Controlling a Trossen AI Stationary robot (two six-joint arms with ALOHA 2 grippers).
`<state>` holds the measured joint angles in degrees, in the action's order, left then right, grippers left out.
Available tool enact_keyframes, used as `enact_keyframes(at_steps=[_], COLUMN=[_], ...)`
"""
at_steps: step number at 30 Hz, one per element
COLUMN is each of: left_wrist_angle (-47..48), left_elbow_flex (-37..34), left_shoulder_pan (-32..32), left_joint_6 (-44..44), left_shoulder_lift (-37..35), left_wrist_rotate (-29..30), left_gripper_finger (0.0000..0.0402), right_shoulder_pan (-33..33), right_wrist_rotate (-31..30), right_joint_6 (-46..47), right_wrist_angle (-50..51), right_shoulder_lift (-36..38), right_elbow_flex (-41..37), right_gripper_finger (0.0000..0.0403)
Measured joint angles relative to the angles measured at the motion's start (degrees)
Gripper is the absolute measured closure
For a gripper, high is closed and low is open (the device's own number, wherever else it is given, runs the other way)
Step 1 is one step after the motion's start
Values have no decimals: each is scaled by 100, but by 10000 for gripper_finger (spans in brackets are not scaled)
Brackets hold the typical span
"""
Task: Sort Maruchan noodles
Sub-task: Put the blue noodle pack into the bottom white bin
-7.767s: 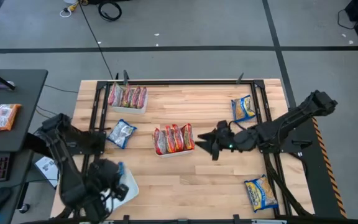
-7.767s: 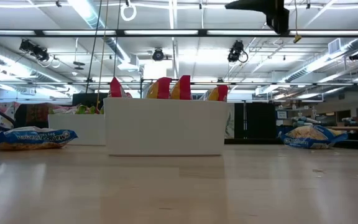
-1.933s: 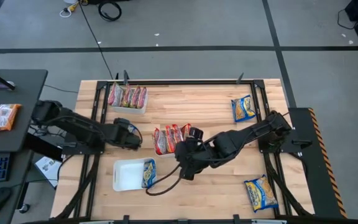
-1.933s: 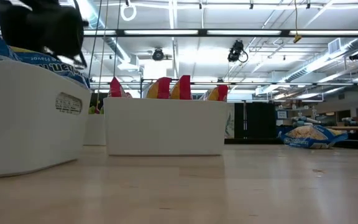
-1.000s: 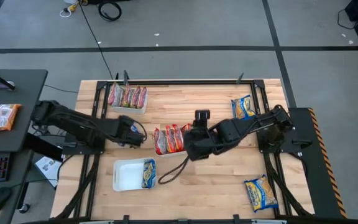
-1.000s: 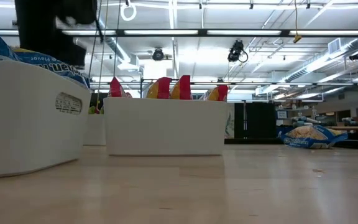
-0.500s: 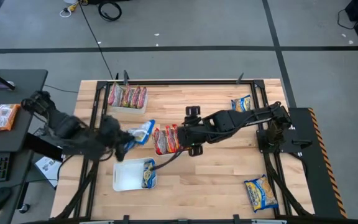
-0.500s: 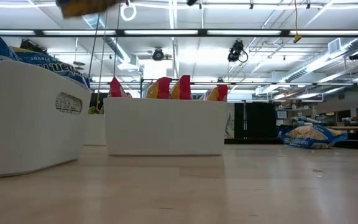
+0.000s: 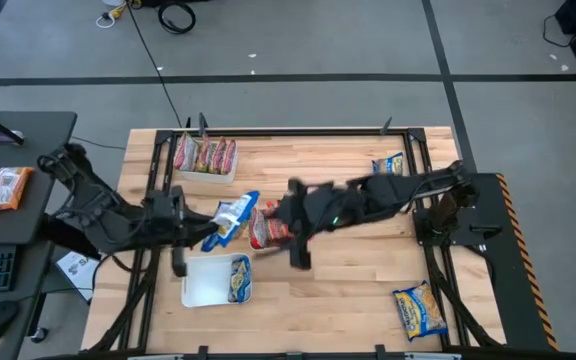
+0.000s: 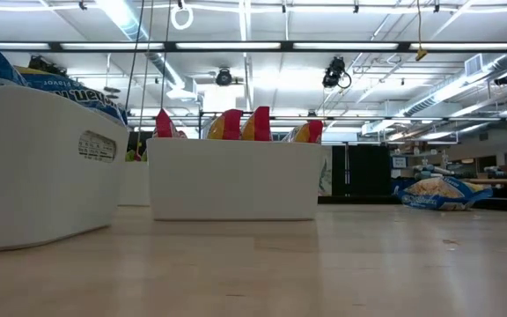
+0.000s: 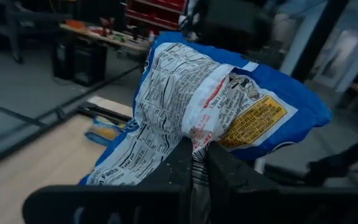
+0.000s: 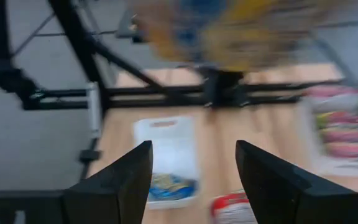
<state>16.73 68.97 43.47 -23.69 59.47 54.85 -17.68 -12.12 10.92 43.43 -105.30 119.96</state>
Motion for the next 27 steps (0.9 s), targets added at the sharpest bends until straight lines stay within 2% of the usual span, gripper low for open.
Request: enact_keyframes(at_steps=[2,5,8,11,14,19,22,27], left_wrist_angle=[-13,-85,-392,-801,-1225,-1921,-2259,-2515], left_elbow_flex=[-2,0,-9,-7,-7,0,0,0], left_shoulder_pan=[-99,-218,-246,-235,-235,-249,-253,-64], left_joint_6=[170,334,341,371,672,1187,1300,1208], left_shoulder_lift=[120,380,675,729,727,728,825,885], left_wrist_rotate=[-124,-714,-1093,-1394,-1614,-1696,-1510,-1353], left_gripper_finger=[372,372,378,379,377,377,378,378], right_shoulder_pan=[-150,-411,-635,-798,-862,-868,-1002,-1268], right_wrist_rotate=[-26,-395,-39,-18,-308,-492,-793,-687], right_joint_6=[265,590,867,1038,976,970,806,510], right_wrist_angle=[-112,-888,-1440,-1434,-1452,-1322,-1402,-1789], right_shoulder_lift=[-224,-604,-898,-834,-622,-472,-470,-381], right_elbow_flex=[-66,-418,-555,-510,-490,-487,-566,-1109], right_gripper_finger=[166,175,190,198,198,194,197,210])
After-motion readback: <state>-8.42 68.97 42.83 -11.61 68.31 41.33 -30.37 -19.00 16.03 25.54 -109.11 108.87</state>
